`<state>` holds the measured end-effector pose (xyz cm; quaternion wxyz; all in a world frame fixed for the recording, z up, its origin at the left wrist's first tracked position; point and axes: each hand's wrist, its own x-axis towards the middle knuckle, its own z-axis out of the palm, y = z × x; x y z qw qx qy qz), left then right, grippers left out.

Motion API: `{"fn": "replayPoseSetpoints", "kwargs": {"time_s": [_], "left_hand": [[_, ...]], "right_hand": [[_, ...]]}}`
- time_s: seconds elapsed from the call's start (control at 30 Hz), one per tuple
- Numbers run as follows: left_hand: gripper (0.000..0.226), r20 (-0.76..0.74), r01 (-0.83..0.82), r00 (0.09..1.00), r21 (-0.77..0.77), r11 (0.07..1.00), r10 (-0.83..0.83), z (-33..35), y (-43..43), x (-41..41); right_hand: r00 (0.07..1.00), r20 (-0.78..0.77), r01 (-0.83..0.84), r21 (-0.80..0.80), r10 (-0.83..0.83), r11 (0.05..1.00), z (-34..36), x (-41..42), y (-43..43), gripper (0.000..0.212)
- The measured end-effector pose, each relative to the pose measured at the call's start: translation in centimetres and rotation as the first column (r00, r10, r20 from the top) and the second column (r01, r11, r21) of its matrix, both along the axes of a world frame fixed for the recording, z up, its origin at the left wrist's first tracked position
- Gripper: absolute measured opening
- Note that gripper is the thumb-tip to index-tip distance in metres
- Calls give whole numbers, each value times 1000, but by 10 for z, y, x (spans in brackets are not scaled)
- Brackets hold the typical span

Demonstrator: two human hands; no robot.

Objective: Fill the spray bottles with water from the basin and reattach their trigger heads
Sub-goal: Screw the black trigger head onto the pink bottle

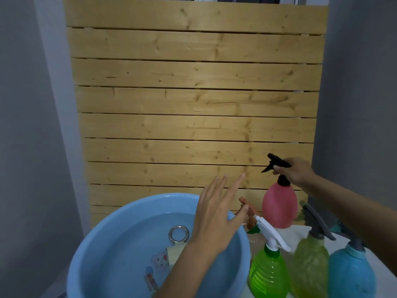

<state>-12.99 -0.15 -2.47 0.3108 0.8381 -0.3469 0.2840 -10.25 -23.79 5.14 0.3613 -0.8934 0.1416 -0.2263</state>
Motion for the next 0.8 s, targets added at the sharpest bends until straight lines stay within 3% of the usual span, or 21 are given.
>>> {"fn": "replayPoseSetpoints", "kwargs": {"time_s": [0.27,0.5,0.63,0.8], "left_hand": [[60,10,-8,1000,62,998,7,-5,3,10],[60,17,-34,999,183,983,31,-8,5,11],[63,-47,-38,998,235,971,50,-9,8,9],[65,-80,-56,993,320,946,86,-11,6,11]], "right_hand": [[958,-282,13,-150,-56,989,-25,17,-13,24],[915,-395,26,-152,-85,988,-39,21,-12,30],[889,-440,-13,-304,-128,953,-42,16,-14,37],[851,-509,-94,-393,-131,915,-49,17,-17,31]]}}
